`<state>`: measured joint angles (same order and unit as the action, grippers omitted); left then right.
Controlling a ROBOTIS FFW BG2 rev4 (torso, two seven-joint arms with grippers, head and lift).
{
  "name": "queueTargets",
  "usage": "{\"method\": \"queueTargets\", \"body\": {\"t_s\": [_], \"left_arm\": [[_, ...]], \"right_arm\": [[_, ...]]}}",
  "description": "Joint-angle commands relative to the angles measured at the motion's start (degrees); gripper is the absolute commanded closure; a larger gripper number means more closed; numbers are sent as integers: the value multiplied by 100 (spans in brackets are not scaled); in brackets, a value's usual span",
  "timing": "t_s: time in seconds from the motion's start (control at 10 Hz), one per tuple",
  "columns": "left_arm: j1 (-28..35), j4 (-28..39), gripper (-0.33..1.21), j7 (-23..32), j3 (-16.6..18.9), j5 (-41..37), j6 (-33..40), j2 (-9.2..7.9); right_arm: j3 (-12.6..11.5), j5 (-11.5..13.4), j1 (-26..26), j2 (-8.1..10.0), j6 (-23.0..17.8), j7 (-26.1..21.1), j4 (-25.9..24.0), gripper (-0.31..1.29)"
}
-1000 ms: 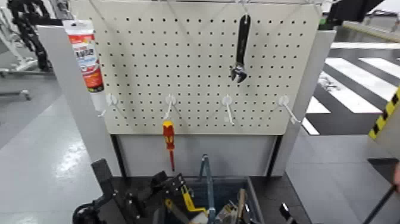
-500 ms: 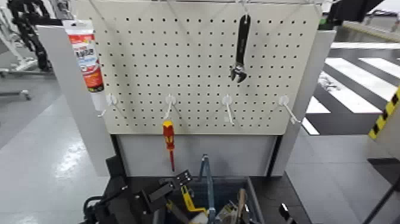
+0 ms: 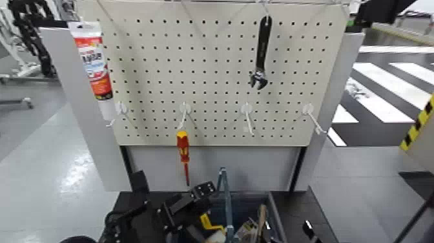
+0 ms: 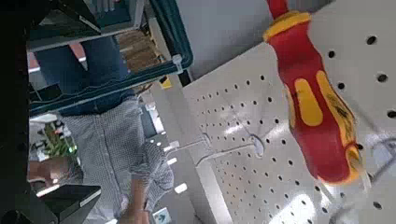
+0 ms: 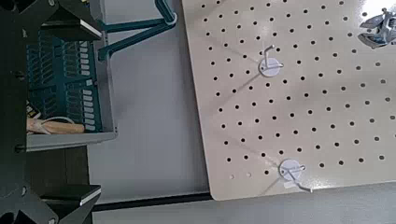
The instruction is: Grasp the handle of the crate.
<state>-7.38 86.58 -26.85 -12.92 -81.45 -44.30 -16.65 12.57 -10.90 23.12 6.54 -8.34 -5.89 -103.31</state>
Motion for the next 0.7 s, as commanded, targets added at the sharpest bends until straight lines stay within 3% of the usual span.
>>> {"method": "queueTargets", "body": {"t_s": [0.1, 0.7], "left_arm": [[-361, -493, 11, -163, -272, -240, -202, 4], [-1099, -1442, 14, -813, -861, -345, -237, 13]], "right_arm": [[9, -8, 0, -12, -9, 0, 13, 15], [61, -44, -44, -4, -9, 8, 48, 15]]}}
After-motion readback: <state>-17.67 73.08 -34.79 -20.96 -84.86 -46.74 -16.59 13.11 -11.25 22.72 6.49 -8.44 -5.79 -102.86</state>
